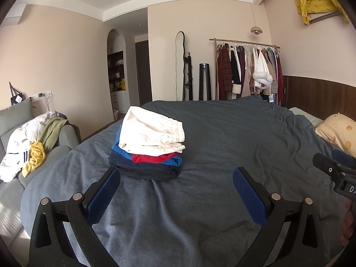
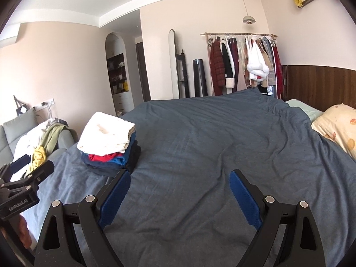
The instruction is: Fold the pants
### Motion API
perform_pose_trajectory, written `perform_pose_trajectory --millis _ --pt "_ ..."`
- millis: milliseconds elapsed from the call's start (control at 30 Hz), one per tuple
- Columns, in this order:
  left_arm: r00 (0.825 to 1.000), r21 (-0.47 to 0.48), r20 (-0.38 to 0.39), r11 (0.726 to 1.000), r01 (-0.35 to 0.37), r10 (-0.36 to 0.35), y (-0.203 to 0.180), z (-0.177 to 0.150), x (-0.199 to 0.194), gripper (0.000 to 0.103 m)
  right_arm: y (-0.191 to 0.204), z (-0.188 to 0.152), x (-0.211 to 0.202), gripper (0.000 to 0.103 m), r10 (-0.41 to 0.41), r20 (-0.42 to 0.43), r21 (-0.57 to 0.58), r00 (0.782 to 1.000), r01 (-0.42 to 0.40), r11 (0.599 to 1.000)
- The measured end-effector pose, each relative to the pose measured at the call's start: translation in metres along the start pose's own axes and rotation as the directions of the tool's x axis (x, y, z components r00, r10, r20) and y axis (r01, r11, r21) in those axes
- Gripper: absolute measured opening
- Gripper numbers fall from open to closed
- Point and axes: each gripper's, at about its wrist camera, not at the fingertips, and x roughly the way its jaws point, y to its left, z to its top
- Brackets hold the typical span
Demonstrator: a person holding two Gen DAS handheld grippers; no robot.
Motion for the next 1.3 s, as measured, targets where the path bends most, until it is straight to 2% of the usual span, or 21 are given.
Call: perform_pose_trajectory --millis 533,900,1033,1300 --pt "1.000 0.021 0.003 1.000 -0.016 0.016 -0.014 -0.001 -0.018 0.103 -0.013 -0.013 -0.020 0.091 -0.007 0.001 0.016 1.000 0.007 1.000" --pt "1.000 0.033 -0.026 0.999 0.015 -0.015 -0.018 -0.004 -0.020 0.103 -0.014 -0.014 -0.022 0.091 -0.006 0.003 0.018 1.000 0.006 1.000" --pt "0.998 0.022 -0.042 0.998 0.050 -0.049 -0.019 -0.004 -0.020 0.103 -0.014 -0.014 -0.023 0.091 -0.005 0.003 0.018 1.000 0.005 1.000" --pt "1.000 0.015 -0.021 1.000 0.024 -0.023 -0.019 0.000 -0.029 0.103 -0.013 -0.014 -0.030 0.091 0.000 0.012 0.019 1.000 0.000 1.000"
